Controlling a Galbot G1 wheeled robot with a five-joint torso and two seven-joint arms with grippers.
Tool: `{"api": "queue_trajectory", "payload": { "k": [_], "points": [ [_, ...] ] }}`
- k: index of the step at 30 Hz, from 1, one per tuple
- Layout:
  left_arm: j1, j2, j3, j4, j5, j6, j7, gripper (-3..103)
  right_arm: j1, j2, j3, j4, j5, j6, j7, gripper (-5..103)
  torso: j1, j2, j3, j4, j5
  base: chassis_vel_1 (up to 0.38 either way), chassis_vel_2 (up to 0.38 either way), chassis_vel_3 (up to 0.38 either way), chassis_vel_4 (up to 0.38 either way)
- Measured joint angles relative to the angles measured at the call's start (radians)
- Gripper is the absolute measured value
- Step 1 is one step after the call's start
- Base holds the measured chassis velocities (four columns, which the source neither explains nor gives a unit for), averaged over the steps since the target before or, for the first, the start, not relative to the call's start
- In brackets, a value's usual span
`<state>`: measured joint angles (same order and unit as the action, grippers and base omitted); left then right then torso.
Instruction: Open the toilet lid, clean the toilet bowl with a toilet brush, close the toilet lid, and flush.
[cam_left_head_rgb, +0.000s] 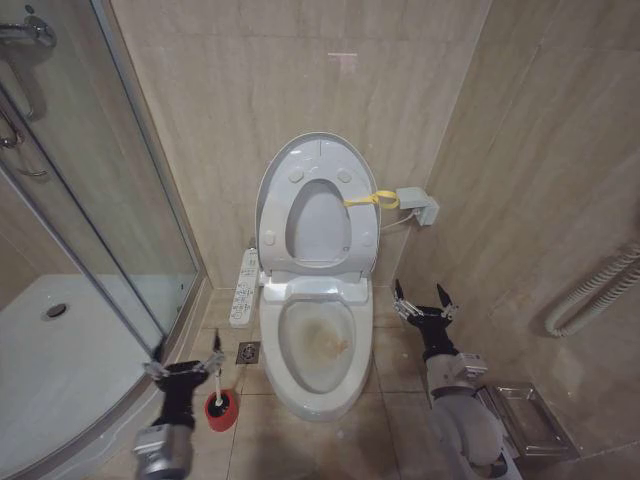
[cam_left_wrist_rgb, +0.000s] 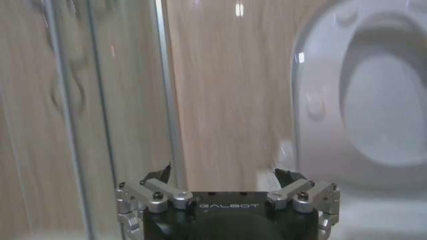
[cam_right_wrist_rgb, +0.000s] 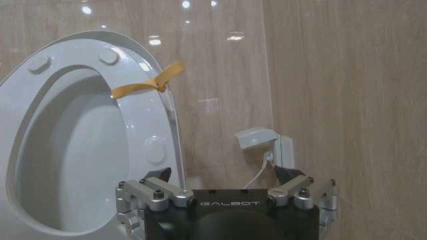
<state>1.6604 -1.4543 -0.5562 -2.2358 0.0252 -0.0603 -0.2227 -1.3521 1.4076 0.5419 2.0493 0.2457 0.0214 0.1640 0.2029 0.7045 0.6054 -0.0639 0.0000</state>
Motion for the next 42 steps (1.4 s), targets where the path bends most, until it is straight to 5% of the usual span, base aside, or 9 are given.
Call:
{"api": "queue_trajectory", "payload": {
  "k": [4,11,16,18,30,42],
  "points": [
    [0.008,0.018,-0.018,-0.006,0.011,-0.052,-0.005,100,0.000,0.000,0.000,0.000,0.000,0.000,0.000,100,0.000,0.000,0.000,-0.0001,-0.0002,0.000,0.000,0.000,0.000],
    [0.009,0.021,-0.021,-0.008,0.011,-0.056,-0.005,100,0.000,0.000,0.000,0.000,0.000,0.000,0.000,100,0.000,0.000,0.000,-0.0001,-0.0002,0.000,0.000,0.000,0.000],
    [-0.005,0.103,-0.090,-0.130,-0.040,-0.110,-0.023,100,0.000,0.000,0.000,0.000,0.000,0.000,0.000,100,0.000,0.000,0.000,-0.0005,0.0018,0.000,0.000,0.000,0.000],
    [-0.018,0.105,-0.089,-0.070,-0.049,-0.132,-0.030,100,0.000,0.000,0.000,0.000,0.000,0.000,0.000,100,0.000,0.000,0.000,-0.0003,-0.0009,0.000,0.000,0.000,0.000],
    [-0.069,0.092,-0.071,0.173,-0.051,-0.213,-0.034,100,0.000,0.000,0.000,0.000,0.000,0.000,0.000,100,0.000,0.000,0.000,0.0000,-0.0002,0.000,0.000,0.000,0.000],
    [-0.021,0.092,-0.066,0.058,-0.016,-0.210,-0.055,100,0.000,0.000,0.000,0.000,0.000,0.000,0.000,100,0.000,0.000,0.000,0.0000,0.0002,0.000,0.000,0.000,0.000]
  ]
}}
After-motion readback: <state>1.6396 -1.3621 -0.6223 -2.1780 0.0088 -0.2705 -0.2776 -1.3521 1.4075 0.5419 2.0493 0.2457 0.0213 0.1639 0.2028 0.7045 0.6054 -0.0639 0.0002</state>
